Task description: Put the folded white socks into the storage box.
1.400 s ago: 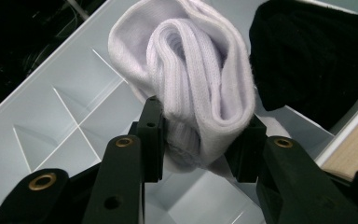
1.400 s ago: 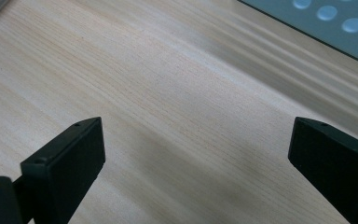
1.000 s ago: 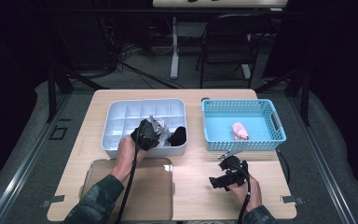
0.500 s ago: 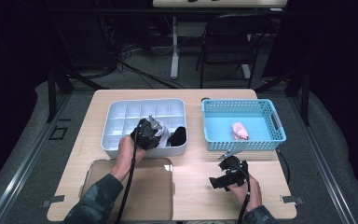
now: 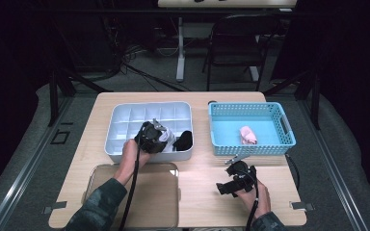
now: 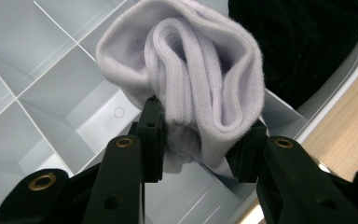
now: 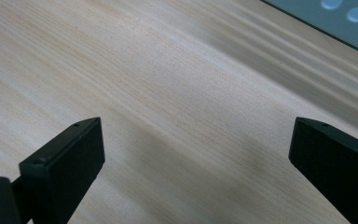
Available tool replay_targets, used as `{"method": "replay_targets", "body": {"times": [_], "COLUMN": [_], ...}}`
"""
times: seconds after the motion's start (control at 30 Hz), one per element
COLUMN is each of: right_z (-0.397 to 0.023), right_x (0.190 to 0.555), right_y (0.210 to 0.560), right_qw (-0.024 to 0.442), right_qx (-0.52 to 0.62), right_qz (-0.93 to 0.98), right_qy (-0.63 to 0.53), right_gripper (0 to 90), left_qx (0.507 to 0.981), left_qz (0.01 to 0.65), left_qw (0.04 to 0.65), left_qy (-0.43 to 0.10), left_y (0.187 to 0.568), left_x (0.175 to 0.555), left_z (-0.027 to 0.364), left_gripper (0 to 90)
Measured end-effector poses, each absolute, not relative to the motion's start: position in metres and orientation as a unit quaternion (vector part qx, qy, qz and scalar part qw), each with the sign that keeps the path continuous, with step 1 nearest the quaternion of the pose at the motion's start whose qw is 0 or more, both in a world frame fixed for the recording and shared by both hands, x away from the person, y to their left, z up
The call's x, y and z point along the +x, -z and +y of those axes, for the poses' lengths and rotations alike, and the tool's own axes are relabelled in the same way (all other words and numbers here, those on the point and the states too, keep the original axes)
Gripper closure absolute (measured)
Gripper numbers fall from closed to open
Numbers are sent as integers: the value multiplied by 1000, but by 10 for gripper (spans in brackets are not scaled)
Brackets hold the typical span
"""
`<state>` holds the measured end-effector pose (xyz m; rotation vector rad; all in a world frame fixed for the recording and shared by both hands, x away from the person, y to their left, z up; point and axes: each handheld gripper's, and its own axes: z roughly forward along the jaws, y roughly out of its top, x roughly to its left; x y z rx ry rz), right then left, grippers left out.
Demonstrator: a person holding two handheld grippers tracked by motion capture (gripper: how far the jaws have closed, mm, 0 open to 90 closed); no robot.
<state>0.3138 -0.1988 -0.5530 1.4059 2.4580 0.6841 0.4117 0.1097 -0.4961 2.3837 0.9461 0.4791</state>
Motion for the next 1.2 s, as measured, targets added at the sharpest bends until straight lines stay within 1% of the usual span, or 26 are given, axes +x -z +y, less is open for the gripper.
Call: {"method": "replay_targets", "body": {"times": [0.23,0.63,1.07,1.17,1.2], "right_z": [-200,-198,-198,-198,-198], "right_x": [314,314,314,314,314], "right_y": [553,555,554,554,554], "right_qw": [117,112,113,115,115], "right_qx": [479,482,477,478,478], "right_qz": [839,838,842,841,841], "right_qy": [-229,-232,-224,-225,-225], "right_gripper": [28,29,28,29,29], "left_qx": [882,892,894,892,892], "left_qz": [345,345,342,348,349], "left_qw": [262,231,243,248,249], "left_qy": [-186,-179,-157,-145,-143], "left_y": [486,498,503,501,500], "left_x": [409,415,420,422,422], "left_z": [112,103,103,105,107], "left_gripper": [636,636,625,567,567]}}
